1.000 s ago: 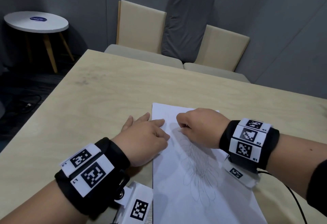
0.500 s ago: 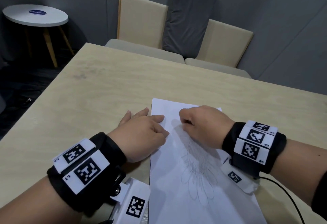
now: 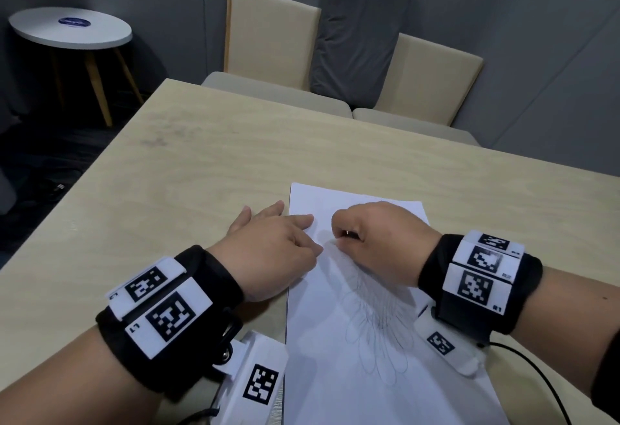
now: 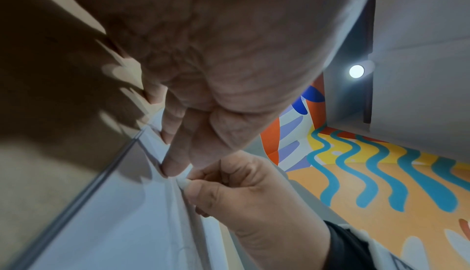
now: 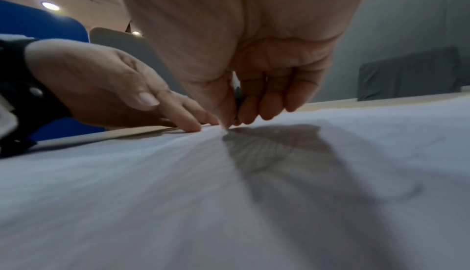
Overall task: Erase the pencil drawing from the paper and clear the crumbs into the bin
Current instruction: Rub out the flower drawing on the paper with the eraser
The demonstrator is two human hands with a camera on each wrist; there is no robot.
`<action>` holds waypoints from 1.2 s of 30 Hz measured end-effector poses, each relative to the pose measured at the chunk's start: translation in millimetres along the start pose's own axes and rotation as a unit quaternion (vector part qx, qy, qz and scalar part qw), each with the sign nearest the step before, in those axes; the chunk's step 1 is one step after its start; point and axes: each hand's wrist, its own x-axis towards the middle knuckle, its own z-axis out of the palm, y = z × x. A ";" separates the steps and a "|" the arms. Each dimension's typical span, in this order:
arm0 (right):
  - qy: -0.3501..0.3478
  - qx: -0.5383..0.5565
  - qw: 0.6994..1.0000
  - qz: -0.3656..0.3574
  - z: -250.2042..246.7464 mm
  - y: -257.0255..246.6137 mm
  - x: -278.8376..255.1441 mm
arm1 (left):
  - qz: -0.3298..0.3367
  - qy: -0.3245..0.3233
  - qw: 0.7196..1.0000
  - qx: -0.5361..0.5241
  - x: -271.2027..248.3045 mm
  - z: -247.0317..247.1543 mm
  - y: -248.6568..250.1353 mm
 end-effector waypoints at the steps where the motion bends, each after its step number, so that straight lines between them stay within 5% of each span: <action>1: -0.001 0.002 1.000 0.000 0.1 -1.2 -0.4 | -0.001 0.000 1.000 0.002 0.0 -0.2 -0.2; 36: -0.001 -0.019 1.000 -0.001 -0.4 -2.0 -5.5 | 0.006 0.004 1.000 0.007 6.4 2.3 -6.9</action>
